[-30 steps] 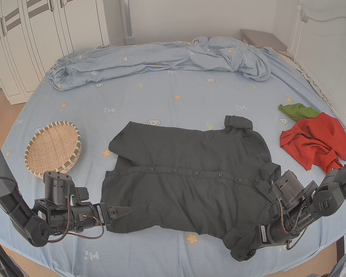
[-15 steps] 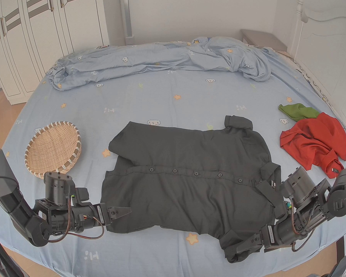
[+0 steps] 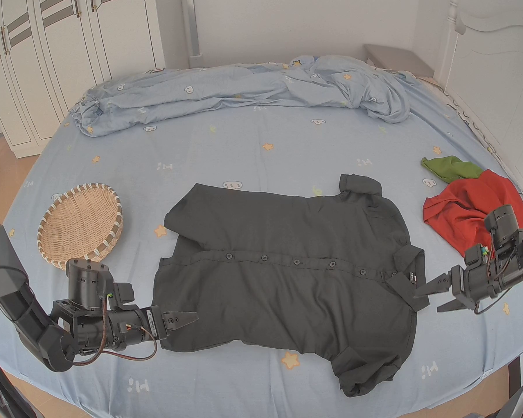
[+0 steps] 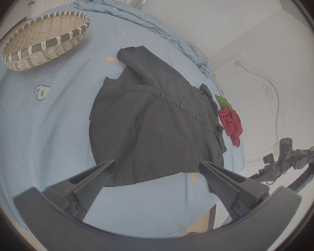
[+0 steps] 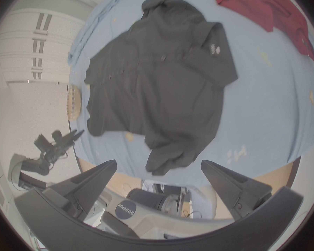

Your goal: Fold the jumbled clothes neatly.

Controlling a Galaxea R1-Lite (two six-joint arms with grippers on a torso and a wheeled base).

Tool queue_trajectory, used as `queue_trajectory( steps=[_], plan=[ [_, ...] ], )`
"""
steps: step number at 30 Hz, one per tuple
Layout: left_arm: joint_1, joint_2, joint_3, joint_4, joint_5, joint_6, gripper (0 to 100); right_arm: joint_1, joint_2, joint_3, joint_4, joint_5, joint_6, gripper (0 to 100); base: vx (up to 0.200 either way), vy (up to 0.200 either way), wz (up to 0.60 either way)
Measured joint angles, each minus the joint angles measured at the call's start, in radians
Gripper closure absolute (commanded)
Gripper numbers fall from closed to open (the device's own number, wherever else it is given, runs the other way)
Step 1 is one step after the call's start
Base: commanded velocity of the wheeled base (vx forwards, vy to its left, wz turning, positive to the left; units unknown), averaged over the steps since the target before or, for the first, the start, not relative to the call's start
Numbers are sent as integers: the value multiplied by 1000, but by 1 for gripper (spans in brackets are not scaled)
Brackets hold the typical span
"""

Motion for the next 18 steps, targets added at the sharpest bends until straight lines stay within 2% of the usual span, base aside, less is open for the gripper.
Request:
queue_trajectory(
  steps=[3, 7, 13, 18],
  plan=[
    [1, 0, 0, 0, -1, 0, 0, -93, 94, -55, -65, 68, -53, 0, 0, 0, 0],
    [2, 2, 0, -1, -4, 0, 0, -175, 218, -124, -193, 118, -93, 0, 0, 0, 0],
    [3, 7, -1, -1, -10, -1, 0, -229, 360, -244, -249, 155, -113, 0, 0, 0, 0],
    [3, 14, -3, -1, -12, -1, 0, -255, 441, -338, -251, 233, -104, 0, 0, 0, 0]
  ],
)
